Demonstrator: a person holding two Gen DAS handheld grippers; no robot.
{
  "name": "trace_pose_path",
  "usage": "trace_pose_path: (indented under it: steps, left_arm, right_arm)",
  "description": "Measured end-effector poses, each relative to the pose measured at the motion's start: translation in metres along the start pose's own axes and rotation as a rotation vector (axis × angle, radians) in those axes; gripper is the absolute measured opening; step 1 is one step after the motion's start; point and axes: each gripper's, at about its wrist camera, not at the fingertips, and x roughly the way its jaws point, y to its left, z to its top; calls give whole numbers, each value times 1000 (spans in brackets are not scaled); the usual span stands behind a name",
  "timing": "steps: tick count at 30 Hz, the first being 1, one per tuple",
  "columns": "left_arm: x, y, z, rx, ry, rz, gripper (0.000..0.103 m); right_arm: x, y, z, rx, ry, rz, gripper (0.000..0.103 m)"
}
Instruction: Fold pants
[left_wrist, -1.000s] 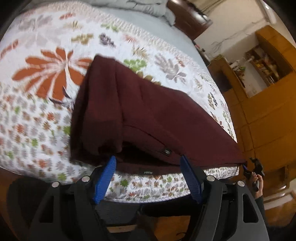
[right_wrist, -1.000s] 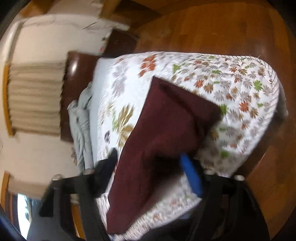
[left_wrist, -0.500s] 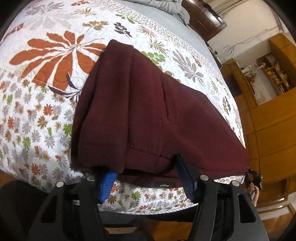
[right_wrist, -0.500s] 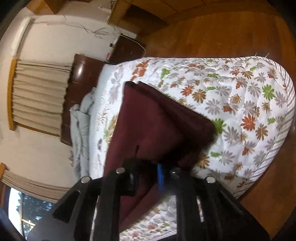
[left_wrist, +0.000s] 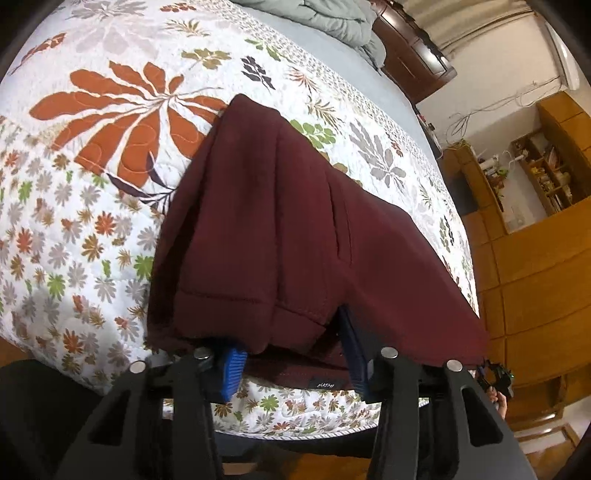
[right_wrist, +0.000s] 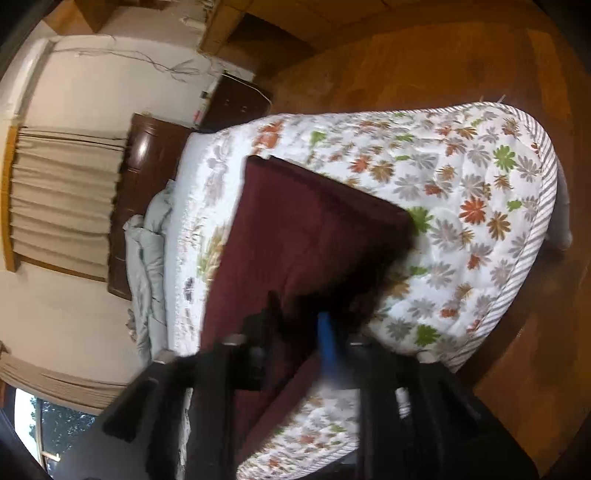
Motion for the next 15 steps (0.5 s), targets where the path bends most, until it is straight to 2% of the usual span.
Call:
trace_pose_path:
  steps: [1,2,4,6,13,15]
  left_arm:
    - [0,-2,0,14,5,1,47]
    - [-1,-5,-1,26,5,3,47]
    - [-2,-9,-2,33,4,-1,49]
    - [-3,-12,-4,40,-3,-20,61]
    - [5,-28,-7,99,5,-17,70]
    - [8,-28,-6,91,5,-20,70]
  right_arm:
    - [-2,-2,-8,-13,2,9,68]
    - [2,5,-19,-37,24,7,70]
    - [18,15,-47,-56,108,27,70]
    - [29,20,-68,-63,139,37,70]
    - [42,37,-87,-50,145,71,72]
    - [43,42,-88,-62,149,64,65]
